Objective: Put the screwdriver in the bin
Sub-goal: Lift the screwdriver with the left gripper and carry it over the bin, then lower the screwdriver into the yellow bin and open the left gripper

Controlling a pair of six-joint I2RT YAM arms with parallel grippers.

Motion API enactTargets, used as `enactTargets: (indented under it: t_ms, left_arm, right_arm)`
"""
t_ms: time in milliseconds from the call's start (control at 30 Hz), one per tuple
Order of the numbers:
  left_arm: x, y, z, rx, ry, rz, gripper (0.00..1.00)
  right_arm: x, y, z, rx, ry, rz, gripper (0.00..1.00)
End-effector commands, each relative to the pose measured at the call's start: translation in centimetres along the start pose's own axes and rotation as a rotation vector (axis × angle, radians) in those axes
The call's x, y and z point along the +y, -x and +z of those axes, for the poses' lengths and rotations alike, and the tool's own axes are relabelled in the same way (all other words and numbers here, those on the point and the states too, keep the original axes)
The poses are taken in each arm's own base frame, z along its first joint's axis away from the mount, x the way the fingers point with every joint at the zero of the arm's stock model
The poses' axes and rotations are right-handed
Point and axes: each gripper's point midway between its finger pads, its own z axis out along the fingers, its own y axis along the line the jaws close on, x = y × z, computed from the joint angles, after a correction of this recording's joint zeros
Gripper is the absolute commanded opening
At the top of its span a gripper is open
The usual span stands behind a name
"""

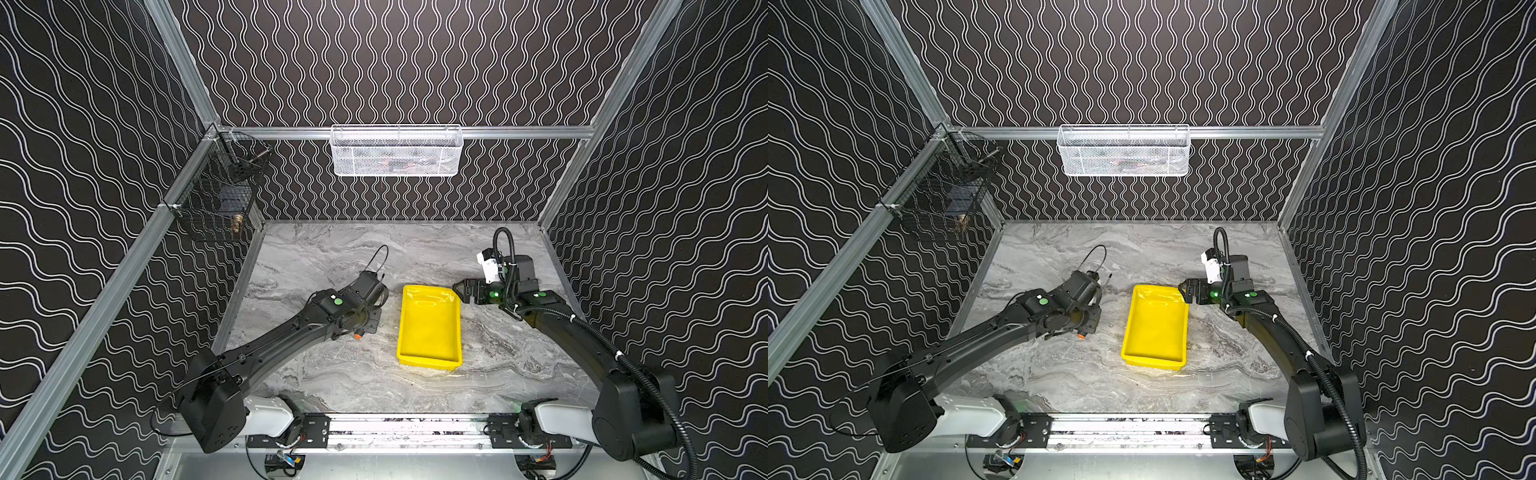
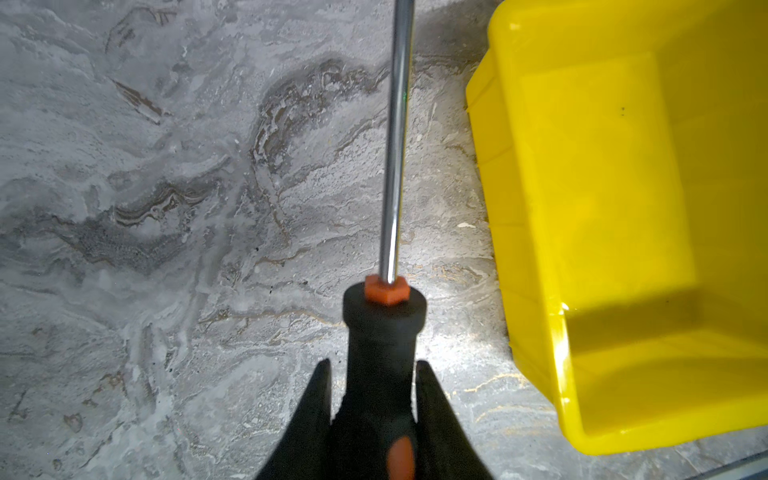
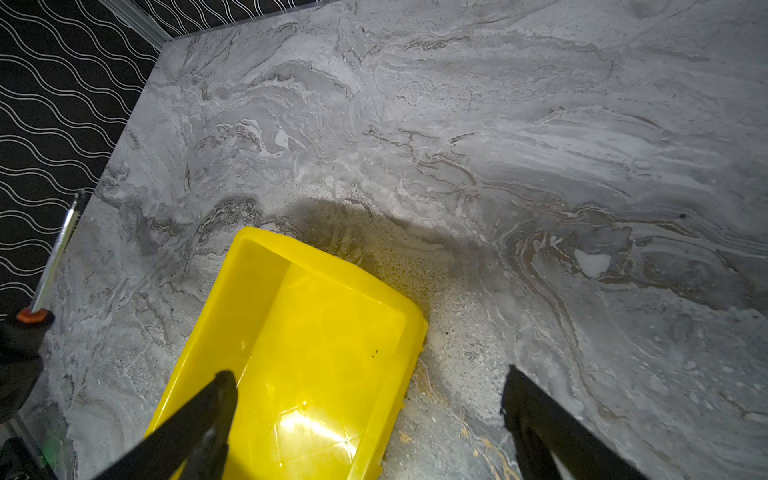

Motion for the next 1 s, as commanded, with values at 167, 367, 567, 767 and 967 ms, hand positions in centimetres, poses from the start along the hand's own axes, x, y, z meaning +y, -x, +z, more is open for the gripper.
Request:
enactTargets:
  t_ms: [167, 367, 567, 767, 967]
  left_arm:
    - [-5.0, 2.5, -1.1, -0.059, -0.068, 0.104, 0.08]
    - [-10.2, 2.7, -0.7, -0.052, -0.151, 0.199, 0.08]
    - [-13.9, 1.5, 0.8, -0.016, -0.218, 0.231, 0.08]
    - [-14.5, 0.9, 3.5, 0.011, -0.178, 0.237, 0.09]
    - [-15.0, 0.1, 6.1, 0.046, -0.16, 0.234, 0.13]
  right_arm:
    - [0.1, 1.8, -1.6, -0.086, -0.03, 0.019, 0.99]
    - [-0.4, 2.5, -2.2, -0.131, -0.067, 0.033, 0.99]
    - [-0.3, 2.2, -2.5, -0.131, -0.069, 0.034, 0.99]
    - [-0.3, 1.6, -3.1, -0.121, -0.077, 0.041, 0.99]
    - [-0.8, 1.0, -4.3, -0.148, -0.116, 0.05, 0.99]
